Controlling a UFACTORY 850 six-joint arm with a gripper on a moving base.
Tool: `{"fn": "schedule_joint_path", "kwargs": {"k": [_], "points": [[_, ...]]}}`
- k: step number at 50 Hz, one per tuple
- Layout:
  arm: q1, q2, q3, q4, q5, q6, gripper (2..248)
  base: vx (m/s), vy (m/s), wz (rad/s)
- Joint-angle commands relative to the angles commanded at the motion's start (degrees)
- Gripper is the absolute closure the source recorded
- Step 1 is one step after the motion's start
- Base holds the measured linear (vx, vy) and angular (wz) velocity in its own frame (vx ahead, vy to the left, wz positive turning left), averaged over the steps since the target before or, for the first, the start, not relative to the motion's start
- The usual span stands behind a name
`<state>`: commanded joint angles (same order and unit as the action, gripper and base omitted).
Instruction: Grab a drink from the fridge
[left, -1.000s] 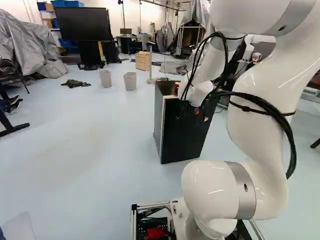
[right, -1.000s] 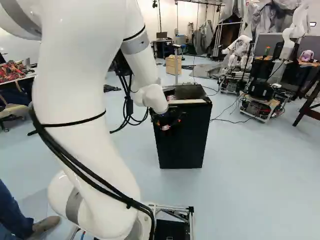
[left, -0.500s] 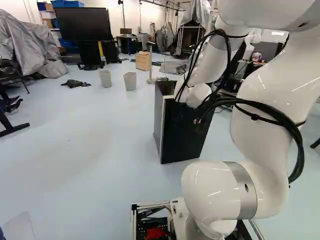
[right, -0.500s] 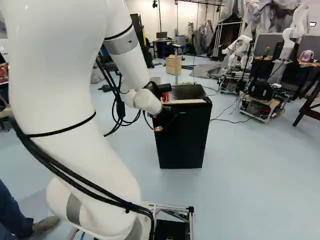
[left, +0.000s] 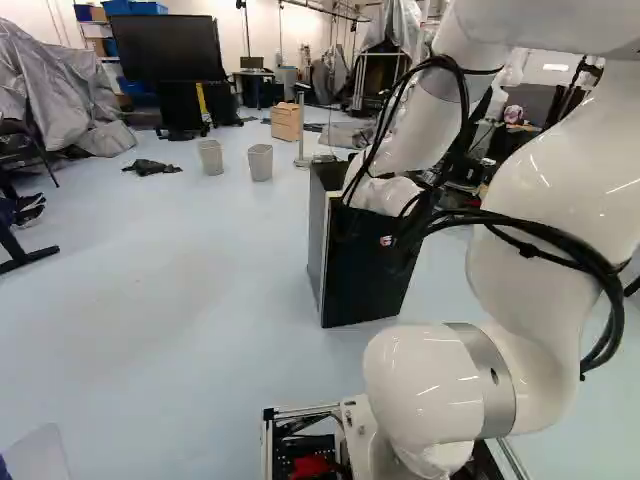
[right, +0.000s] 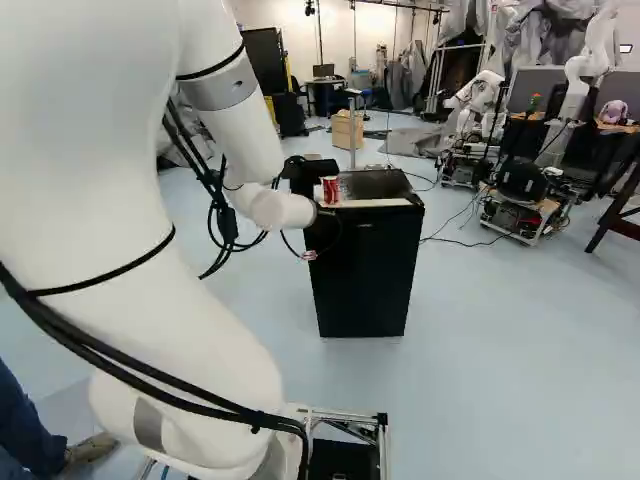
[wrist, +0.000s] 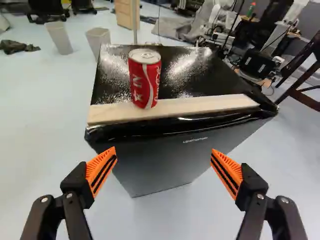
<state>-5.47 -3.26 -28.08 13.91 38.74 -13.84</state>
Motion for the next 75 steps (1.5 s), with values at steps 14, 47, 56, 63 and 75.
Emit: {"fn": "schedule_joint_path", "kwargs": {"k": [14, 47, 56, 63, 75], "points": [[0.0, -1.4, -0.1, 4.7, 8.3, 0.0, 3, 0.0, 0.0, 0.0], [3.2, -5.7, 0.3, 8.9, 19.0, 0.0, 3, 0.0, 0.0, 0.0], [4.4, -7.7, -0.5, 6.5, 19.0, 0.0, 3, 0.0, 0.0, 0.0], [4.9, -9.6, -1.6, 4.4, 19.0, 0.0, 3, 0.0, 0.0, 0.0], [5.1, -13.0, -4.0, 1.4, 19.5, 0.0, 3, 0.0, 0.0, 0.0]]}}
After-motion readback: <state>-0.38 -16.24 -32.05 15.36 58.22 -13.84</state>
